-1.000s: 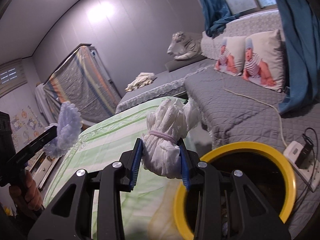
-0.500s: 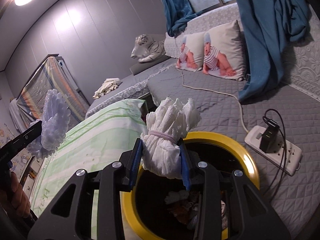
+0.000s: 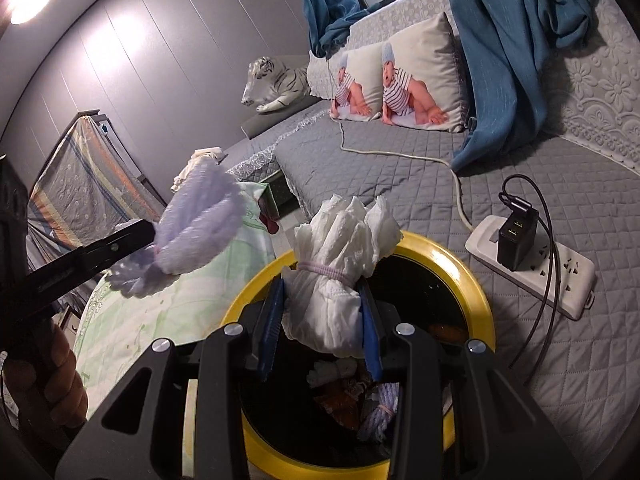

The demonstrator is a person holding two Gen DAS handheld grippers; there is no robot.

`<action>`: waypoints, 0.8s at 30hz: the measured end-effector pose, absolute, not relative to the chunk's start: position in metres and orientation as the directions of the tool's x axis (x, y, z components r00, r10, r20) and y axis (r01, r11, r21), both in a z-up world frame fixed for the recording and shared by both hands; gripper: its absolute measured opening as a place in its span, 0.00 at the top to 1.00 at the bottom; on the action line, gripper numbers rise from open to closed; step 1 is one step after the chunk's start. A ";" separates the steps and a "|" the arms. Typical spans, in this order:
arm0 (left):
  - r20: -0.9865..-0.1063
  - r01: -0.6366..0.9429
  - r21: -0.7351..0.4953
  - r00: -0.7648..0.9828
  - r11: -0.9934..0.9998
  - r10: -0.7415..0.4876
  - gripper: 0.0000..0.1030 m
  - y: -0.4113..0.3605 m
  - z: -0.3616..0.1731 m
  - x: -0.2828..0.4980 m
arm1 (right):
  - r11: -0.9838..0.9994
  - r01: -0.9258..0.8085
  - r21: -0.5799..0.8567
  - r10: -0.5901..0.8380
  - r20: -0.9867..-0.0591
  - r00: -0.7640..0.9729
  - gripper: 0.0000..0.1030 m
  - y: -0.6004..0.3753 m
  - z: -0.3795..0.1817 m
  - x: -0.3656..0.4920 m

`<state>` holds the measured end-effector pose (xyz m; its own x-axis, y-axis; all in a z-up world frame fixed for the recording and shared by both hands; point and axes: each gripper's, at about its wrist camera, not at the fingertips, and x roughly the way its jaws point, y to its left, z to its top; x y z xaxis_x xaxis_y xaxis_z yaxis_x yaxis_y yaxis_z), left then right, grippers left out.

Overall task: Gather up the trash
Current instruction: 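Lift the bubble-wrap and white bundle and carry both over the yellow bin, then open the right gripper over the bin while the left gripper releases the bubble wrap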

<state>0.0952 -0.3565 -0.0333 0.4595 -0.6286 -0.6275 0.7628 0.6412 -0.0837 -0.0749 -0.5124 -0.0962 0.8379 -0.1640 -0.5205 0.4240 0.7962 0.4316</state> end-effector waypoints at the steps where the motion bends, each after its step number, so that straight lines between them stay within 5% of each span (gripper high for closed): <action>1: -0.636 0.760 -0.084 0.457 0.644 -0.622 0.84 -0.360 -0.036 0.098 | 0.792 0.427 0.436 -0.159 -0.527 0.835 0.68 -0.513 -0.099 -0.075; 20: -0.731 0.709 -0.212 0.342 0.672 -0.591 0.81 -0.387 -0.088 0.127 | 0.762 0.484 0.429 -0.153 -0.608 0.779 0.64 -0.523 -0.123 -0.063; 24: -0.726 0.698 -0.228 0.343 0.679 -0.596 0.61 -0.381 -0.089 0.129 | 0.752 0.511 0.416 -0.175 -0.622 0.763 0.52 -0.526 -0.124 -0.065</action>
